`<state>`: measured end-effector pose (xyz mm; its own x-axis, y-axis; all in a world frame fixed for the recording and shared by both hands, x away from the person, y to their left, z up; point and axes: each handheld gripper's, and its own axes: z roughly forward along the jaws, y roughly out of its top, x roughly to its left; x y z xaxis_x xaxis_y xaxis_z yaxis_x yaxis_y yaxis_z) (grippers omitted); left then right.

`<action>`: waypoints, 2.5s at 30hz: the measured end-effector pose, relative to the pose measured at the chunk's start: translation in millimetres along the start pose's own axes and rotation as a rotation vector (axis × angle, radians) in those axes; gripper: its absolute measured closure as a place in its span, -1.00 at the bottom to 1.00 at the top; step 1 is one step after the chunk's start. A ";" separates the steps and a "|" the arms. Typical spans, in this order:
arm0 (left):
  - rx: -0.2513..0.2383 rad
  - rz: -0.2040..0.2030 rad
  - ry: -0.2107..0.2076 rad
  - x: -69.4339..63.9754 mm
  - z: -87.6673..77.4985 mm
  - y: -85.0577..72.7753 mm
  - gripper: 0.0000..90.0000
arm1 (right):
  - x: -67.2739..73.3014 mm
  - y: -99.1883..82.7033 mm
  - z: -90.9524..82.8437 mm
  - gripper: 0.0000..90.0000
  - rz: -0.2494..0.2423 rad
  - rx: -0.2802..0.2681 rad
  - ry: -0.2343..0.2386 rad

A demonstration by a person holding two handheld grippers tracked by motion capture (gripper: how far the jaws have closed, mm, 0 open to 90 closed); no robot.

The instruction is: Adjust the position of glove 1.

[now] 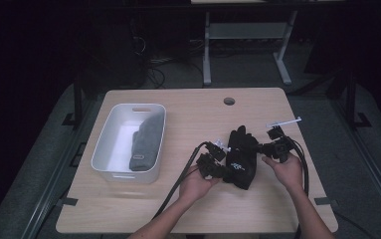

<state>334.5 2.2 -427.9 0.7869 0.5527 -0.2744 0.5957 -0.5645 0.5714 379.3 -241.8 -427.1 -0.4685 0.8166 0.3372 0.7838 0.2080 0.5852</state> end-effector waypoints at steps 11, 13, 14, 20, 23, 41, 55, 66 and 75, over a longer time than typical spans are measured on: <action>-0.020 0.025 0.009 1.6 -27.2 3.9 0.81 | 17.2 17.2 -10.2 0.76 -0.023 -0.025 0.016; -0.025 0.028 0.010 2.2 -33.2 4.3 0.81 | 21.0 20.5 -12.1 0.76 -0.026 -0.029 0.020; -0.026 0.026 0.010 2.2 -35.2 4.2 0.81 | 22.8 22.3 -12.6 0.76 -0.027 -0.032 0.024; -0.037 0.023 0.010 6.0 -50.2 2.5 0.81 | 35.6 32.7 -14.1 0.76 -0.042 -0.041 0.036; -0.038 0.037 0.016 9.4 -58.1 1.4 0.81 | 41.4 37.9 -14.4 0.76 -0.046 -0.043 0.038; -0.075 0.030 0.044 20.8 -102.4 -2.7 0.81 | 78.2 73.0 -14.9 0.76 -0.118 -0.050 0.061; -0.085 0.024 0.075 33.5 -131.6 -10.2 0.81 | 105.5 95.6 -6.7 0.76 -0.149 -0.053 0.082; -0.099 -0.007 0.094 47.5 -153.8 -21.0 0.81 | 125.7 114.5 10.8 0.75 -0.168 -0.045 0.108; -0.092 -0.014 0.120 63.2 -175.8 -32.3 0.81 | 147.2 130.4 27.0 0.75 -0.184 -0.040 0.128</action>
<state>336.7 163.2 -327.7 0.7503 0.6327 -0.1918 0.5853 -0.5007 0.6377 423.5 -80.0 -321.0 -0.6522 0.6910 0.3117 0.6647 0.3237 0.6733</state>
